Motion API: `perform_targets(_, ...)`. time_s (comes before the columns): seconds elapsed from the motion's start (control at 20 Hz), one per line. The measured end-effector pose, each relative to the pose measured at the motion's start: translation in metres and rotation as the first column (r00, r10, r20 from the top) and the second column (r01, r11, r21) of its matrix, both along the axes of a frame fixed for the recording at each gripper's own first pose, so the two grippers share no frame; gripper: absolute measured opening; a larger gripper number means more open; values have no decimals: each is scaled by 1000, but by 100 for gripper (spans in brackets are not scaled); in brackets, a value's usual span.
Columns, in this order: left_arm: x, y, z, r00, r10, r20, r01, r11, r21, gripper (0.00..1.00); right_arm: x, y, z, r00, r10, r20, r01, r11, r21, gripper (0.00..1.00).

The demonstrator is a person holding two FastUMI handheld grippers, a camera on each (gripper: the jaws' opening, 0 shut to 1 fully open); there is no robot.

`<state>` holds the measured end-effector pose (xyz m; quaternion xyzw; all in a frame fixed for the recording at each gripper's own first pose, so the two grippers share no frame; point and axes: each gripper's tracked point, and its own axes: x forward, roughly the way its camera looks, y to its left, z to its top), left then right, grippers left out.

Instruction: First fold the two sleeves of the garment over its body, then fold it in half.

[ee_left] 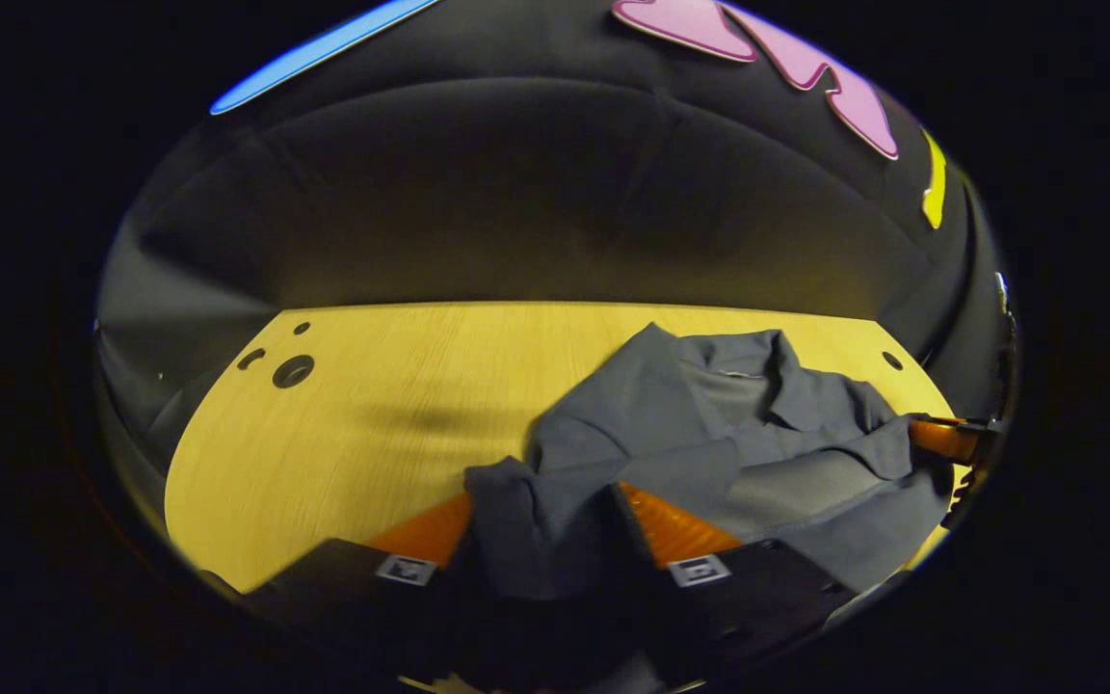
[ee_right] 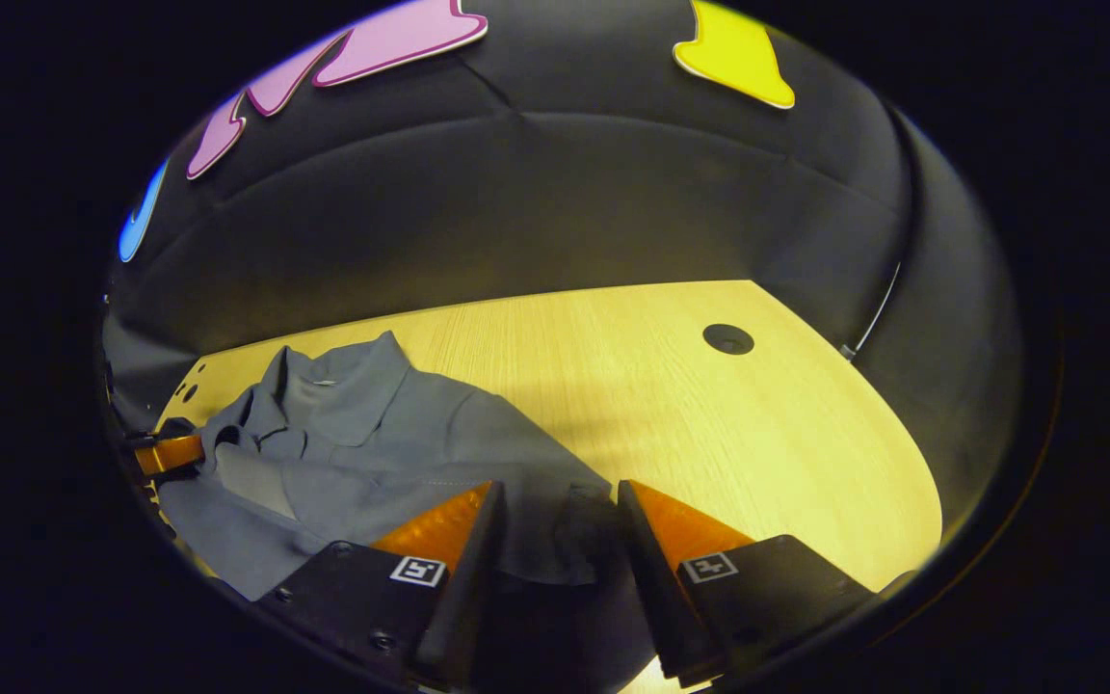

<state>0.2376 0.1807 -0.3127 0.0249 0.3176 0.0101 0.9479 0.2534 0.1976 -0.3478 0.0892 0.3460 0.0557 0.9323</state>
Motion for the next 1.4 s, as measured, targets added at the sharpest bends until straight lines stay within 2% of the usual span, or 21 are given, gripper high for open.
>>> perform_targets(0.05, -9, 0, 4, 1000, -6, 10, 6, 1000, 13, 98, -1, -2, 5, 1000, -3, 8, 3, 1000, -3, 74)
perform_targets(0.3, -27, -8, 37, 998, -16, 64, 16, 1000, 3, 96, -15, -7, 50, 998, 6, 66, -8, 1000, 21, 75)
perform_targets(0.35, -35, -10, 48, 997, -19, 76, 19, 1000, 2, 96, -20, -5, 61, 996, 20, 86, -22, 999, 28, 81)
perform_targets(0.4, -44, -13, 58, 996, -26, 88, 26, 1000, 1, 96, -27, -4, 74, 994, 33, 104, -36, 999, 29, 78)
perform_targets(0.65, -94, -30, 114, 983, -77, 165, 77, 997, 9, 96, -63, 1, 129, 981, 78, 178, -91, 994, 65, 83)
perform_targets(0.8, -130, -39, 143, 975, -89, 205, 90, 996, 5, 96, -93, 0, 159, 969, 108, 221, -125, 990, 63, 90)
perform_targets(1.05, -189, -45, 167, 968, -50, 244, 61, 997, -37, 96, -139, 0, 197, 957, 119, 265, -150, 984, 100, 94)
perform_targets(1.25, -227, -42, 175, 967, -9, 253, 29, 997, -75, 96, -184, 0, 205, 957, 135, 257, -172, 977, 128, 98)
perform_targets(1.4, -259, -41, 172, 969, 0, 246, 22, 996, -88, 96, -213, -6, 205, 956, 140, 259, -173, 979, 110, 98)
